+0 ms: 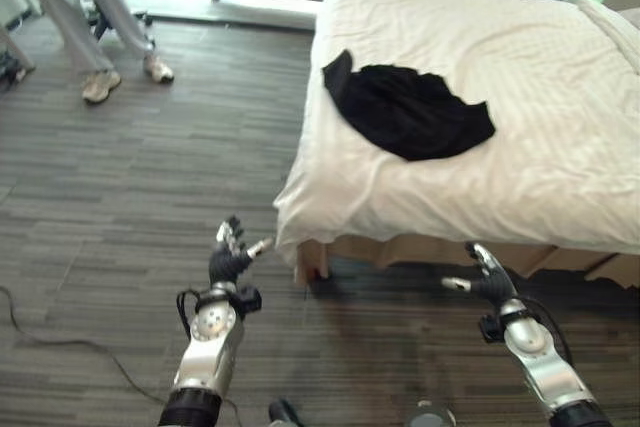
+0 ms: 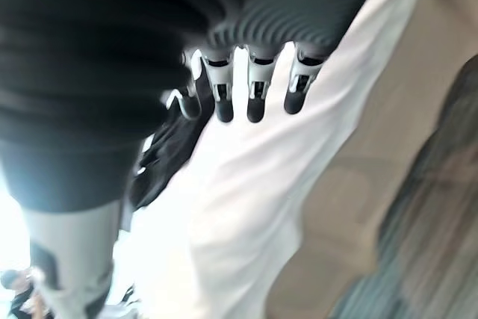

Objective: Pick up bed clothes into laundry basket.

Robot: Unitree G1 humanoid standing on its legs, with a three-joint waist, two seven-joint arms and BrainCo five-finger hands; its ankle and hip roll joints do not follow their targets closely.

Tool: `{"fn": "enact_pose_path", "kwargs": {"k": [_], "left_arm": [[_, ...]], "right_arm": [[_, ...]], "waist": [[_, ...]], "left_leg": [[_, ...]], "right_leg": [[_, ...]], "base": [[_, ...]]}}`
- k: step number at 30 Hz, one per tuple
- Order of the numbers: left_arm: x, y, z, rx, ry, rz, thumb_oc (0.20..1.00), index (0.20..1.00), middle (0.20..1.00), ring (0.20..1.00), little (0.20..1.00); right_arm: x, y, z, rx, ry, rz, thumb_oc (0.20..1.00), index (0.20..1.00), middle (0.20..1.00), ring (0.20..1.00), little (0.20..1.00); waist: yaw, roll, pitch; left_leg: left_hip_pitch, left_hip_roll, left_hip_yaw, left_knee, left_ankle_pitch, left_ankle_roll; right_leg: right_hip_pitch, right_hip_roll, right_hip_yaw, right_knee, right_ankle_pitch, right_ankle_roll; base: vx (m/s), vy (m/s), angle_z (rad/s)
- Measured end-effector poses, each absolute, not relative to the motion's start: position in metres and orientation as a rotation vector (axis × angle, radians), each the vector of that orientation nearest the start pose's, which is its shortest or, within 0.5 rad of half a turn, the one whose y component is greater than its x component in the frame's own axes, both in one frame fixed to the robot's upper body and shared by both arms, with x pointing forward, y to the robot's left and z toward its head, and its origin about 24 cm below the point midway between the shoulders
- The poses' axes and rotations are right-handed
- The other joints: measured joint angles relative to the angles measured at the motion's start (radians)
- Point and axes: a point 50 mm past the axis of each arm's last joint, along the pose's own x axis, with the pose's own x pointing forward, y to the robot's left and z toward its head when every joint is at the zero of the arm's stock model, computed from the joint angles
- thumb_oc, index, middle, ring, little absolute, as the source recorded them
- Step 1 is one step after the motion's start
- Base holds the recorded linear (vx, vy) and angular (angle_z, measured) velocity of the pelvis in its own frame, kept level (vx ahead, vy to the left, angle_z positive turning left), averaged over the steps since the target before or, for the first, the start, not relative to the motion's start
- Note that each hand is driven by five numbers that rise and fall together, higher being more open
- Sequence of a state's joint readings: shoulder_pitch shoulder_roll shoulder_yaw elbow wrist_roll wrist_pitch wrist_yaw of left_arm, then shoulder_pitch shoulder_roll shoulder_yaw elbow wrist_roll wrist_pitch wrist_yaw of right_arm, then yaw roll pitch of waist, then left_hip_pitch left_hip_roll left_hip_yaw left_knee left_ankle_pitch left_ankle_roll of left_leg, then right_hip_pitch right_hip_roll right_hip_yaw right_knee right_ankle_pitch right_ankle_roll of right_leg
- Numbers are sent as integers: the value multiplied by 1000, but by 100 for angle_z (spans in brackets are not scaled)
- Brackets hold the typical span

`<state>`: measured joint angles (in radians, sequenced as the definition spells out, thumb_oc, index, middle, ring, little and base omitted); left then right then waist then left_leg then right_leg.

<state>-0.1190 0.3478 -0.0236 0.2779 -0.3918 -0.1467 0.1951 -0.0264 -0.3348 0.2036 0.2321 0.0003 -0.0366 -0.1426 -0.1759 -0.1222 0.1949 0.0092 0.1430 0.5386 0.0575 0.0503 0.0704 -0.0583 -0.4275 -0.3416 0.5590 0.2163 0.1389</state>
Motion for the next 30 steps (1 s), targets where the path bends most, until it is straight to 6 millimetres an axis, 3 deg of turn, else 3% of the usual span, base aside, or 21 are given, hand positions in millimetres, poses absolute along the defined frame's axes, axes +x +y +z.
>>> {"fn": "enact_pose_path", "kwargs": {"k": [1,2,5,6,8,9,10,11,14,16,18,19,21,22,23,24,25,26,27,29,30], "left_arm": [[276,231,42,-24,-13,221,1000,1000,1000,1000,1000],[277,228,46,-21,-32,203,1000,1000,1000,1000,1000],[277,227,55,1,-67,179,1000,1000,1000,1000,1000],[274,221,48,12,-40,149,1000,1000,1000,1000,1000],[274,219,45,22,-26,133,1000,1000,1000,1000,1000],[275,216,40,28,0,113,1000,1000,1000,1000,1000],[274,215,36,31,15,105,1000,1000,1000,1000,1000],[276,214,28,40,52,104,1000,1000,1000,1000,1000],[280,218,23,73,83,106,1000,1000,1000,1000,1000],[283,221,29,98,69,103,1000,1000,1000,1000,1000],[287,222,35,99,45,107,1000,1000,1000,1000,1000],[289,218,37,65,31,124,1000,1000,1000,1000,1000],[290,216,37,56,29,122,1000,1000,1000,1000,1000],[286,221,34,39,35,153,1000,1000,1000,1000,1000],[276,231,25,35,68,194,1000,1000,1000,1000,1000],[276,230,25,35,67,189,1000,1000,1000,1000,1000],[279,226,29,30,50,179,1000,1000,1000,1000,1000],[283,224,35,28,22,176,1000,1000,1000,1000,1000],[286,222,38,30,11,170,1000,1000,1000,1000,1000],[284,219,36,29,17,164,1000,1000,1000,1000,1000],[282,220,35,29,23,164,1000,1000,1000,1000,1000]], "right_arm": [[251,-182,-1,-359,172,41,1000,1000,1000,1000,1000],[251,-178,-1,-356,171,52,1000,1000,1000,1000,1000],[256,-172,3,-355,139,68,1000,1000,1000,1000,1000],[260,-171,4,-361,129,65,1000,1000,1000,1000,1000],[264,-175,-1,-413,149,64,1000,1000,1000,1000,1000],[271,-184,-8,-520,189,71,1000,1000,1000,1000,1000],[274,-189,-10,-550,199,44,1000,1000,1000,1000,1000],[280,-194,-15,-604,233,29,1000,1000,1000,1000,1000],[285,-199,-19,-661,270,-2,1000,1000,1000,1000,1000],[292,-209,-13,-736,263,-27,1000,1000,1000,1000,1000],[294,-223,-6,-827,249,-70,1000,1000,1000,1000,1000],[296,-243,4,-914,238,-129,1000,1000,1000,1000,1000],[301,-255,20,-986,198,-163,1000,1000,1000,1000,1000],[305,-258,34,-1044,148,-174,1000,1000,1000,1000,1000],[309,-255,52,-1090,61,-175,1000,1000,1000,1000,1000],[309,-259,56,-1114,48,-187,1000,1000,1000,1000,1000],[309,-264,61,-1136,37,-204,1000,1000,1000,1000,1000],[308,-264,66,-1142,17,-217,1000,1000,1000,1000,1000],[308,-260,71,-1142,-20,-225,1000,1000,1000,1000,1000],[307,-259,71,-1169,-24,-220,1000,1000,1000,1000,1000],[305,-255,67,-1154,-23,-213,1000,1000,1000,1000,1000]], "waist": [[-1,14,4],[-1,32,2],[18,16,-7],[35,20,-4],[43,23,-2],[40,14,-7],[42,17,-5],[45,17,-5],[47,9,-7],[49,-2,-10],[42,-22,-22],[39,7,-28],[24,47,-13],[3,57,-7],[-15,51,-2],[-16,45,1],[-10,32,5],[-8,8,17],[-4,-23,33],[-2,-29,36],[-10,-27,41]], "left_leg": [[11,8,-16,-21,-2,2],[18,9,-28,-43,-9,6],[40,-20,-72,-84,-2,16],[50,-44,-125,-109,-5,20],[50,-64,-185,-130,-10,13],[51,-85,-215,-144,-7,17],[55,-91,-225,-142,-7,18],[73,-91,-240,-140,-22,1],[111,-85,-218,-145,-30,-7],[170,-51,-194,-142,-61,-59],[207,-37,-192,-142,-84,-94],[238,12,-180,-136,-105,-143],[236,68,-134,-102,-85,-172],[224,121,-97,9,-45,-230],[200,170,-121,163,-26,-267],[180,161,-151,190,-19,-273],[114,154,-191,270,43,-279],[58,161,-234,377,20,-294],[23,115,-281,297,-82,-300],[16,99,-271,85,-70,-277],[2,119,-198,14,-38,-243]], "right_leg": [[-52,-2,30,66,6,17],[-83,16,47,50,-38,37],[-117,57,50,-92,-104,52],[-125,107,47,-226,-132,36],[-110,150,43,-398,-134,31],[-90,169,49,-564,-121,29],[-102,162,50,-600,-92,17],[-106,157,55,-652,-47,30],[-148,113,31,-664,7,25],[-166,113,-24,-629,13,17],[-140,123,-19,-614,11,20],[-103,194,-12,-643,35,-26],[-88,256,-15,-649,28,-67],[-62,308,0,-654,2,-104],[-5,324,32,-658,-32,-137],[11,320,37,-658,-44,-148],[20,320,53,-657,-67,-154],[30,311,63,-659,-94,-155],[48,286,75,-660,-92,-147],[63,291,81,-660,-106,-143],[76,299,70,-660,-108,-140]], "base": [[175,41,84],[116,18,53],[170,-58,56],[286,-194,100],[323,-203,106],[279,-202,119],[394,-258,110],[134,-146,63],[156,-172,26],[306,-327,-24],[210,-206,-24],[239,-239,-32],[276,-308,-43],[143,-304,-86],[47,-244,-88],[88,-269,-62],[51,-108,-16],[93,-34,-16],[64,12,-1],[94,42,-16],[123,55,-28]]}}
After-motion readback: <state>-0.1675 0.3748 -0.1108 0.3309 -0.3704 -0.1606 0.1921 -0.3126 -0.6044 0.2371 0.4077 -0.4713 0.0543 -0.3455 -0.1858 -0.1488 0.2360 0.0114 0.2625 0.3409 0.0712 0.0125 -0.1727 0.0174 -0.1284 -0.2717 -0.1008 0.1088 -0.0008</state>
